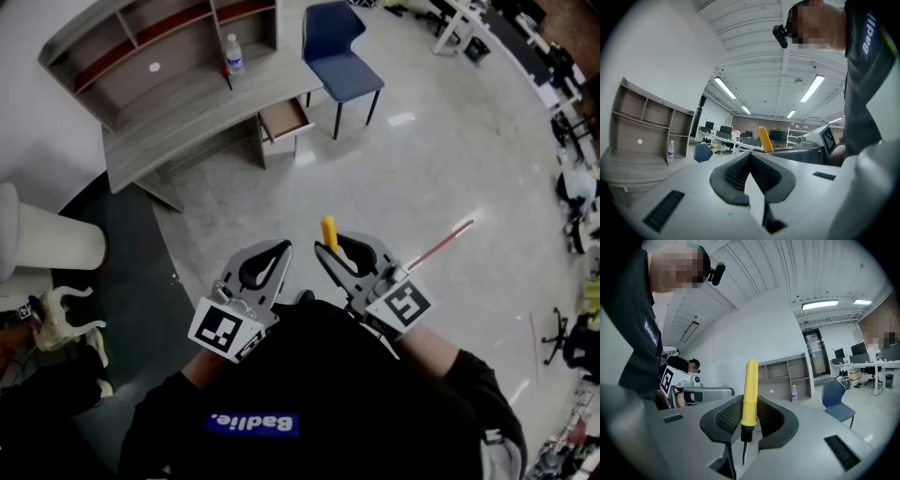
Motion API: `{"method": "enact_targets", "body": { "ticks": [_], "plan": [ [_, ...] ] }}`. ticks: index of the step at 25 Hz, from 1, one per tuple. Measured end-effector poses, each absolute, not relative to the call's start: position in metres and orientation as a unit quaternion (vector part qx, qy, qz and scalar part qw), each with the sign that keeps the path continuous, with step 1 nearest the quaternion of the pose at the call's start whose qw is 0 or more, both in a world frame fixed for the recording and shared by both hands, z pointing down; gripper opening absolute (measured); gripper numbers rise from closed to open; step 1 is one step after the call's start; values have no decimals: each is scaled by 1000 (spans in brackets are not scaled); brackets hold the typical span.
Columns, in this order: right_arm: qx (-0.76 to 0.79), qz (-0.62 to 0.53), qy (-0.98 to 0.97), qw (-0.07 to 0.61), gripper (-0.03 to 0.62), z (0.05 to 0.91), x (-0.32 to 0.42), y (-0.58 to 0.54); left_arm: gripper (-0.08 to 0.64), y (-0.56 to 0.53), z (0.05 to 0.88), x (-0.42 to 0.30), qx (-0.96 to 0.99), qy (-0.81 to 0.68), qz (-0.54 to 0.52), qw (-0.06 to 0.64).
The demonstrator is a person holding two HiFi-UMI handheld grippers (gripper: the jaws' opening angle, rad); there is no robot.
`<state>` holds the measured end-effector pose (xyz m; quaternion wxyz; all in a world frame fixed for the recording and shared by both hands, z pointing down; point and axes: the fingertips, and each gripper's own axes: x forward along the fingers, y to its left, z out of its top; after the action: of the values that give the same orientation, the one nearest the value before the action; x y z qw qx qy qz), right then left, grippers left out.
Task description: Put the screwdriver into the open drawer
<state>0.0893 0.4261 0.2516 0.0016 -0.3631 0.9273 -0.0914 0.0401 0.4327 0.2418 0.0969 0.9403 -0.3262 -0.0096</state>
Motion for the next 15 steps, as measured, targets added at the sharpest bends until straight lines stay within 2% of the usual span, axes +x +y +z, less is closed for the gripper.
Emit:
{"method": "enact_targets", "body": {
  "ticks": [15],
  "plan": [
    [-345, -98, 933, -23, 106, 274, 95, 365, -2, 367, 258, 44, 935, -339, -25, 104]
  ]
}}
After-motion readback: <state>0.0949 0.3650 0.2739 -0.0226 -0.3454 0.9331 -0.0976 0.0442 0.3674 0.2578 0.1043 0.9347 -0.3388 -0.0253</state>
